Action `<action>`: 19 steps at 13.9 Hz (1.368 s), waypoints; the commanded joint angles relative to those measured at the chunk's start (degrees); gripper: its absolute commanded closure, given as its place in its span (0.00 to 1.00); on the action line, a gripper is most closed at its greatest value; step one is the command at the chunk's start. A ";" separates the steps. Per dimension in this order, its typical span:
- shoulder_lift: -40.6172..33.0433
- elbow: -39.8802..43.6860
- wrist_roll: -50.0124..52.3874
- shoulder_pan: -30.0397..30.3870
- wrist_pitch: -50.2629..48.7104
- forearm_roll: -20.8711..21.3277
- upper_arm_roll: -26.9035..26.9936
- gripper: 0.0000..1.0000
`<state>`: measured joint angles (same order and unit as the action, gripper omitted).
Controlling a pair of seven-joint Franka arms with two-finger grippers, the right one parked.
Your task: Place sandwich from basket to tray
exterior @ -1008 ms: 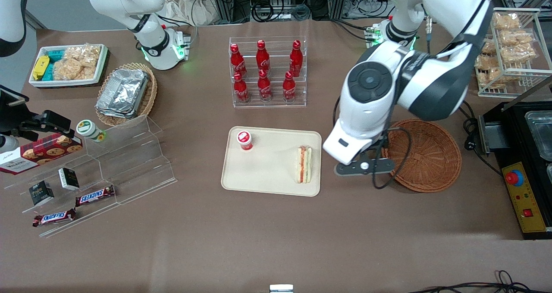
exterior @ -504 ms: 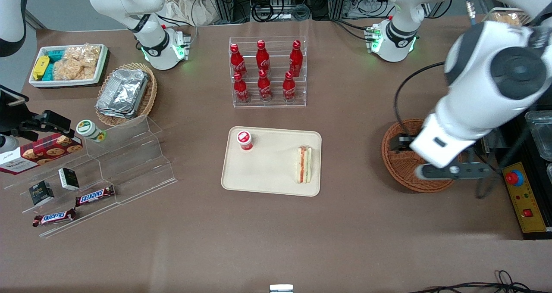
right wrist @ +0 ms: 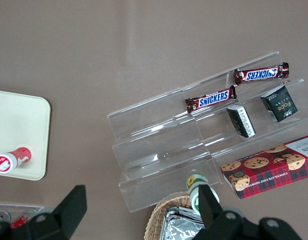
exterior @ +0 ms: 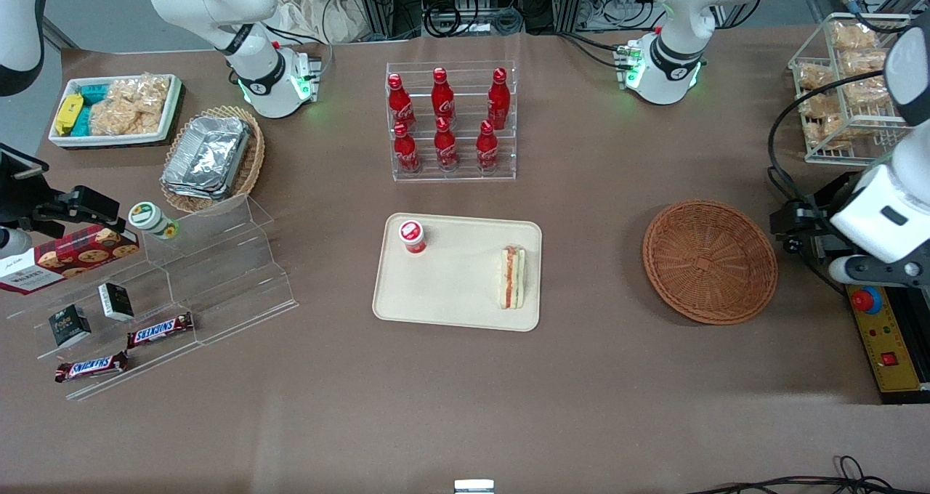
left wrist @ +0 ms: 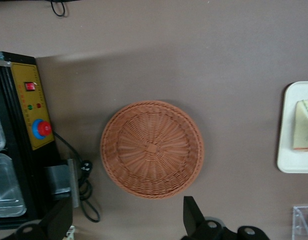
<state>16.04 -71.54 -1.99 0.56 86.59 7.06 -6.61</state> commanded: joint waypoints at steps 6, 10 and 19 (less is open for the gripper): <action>-3.56 -2.55 -3.90 -2.41 -0.28 -1.61 4.50 0.00; -4.87 -2.81 -0.50 -2.40 -0.80 -5.01 4.50 0.00; -11.74 -12.57 -0.12 -1.88 2.10 -6.00 4.50 0.00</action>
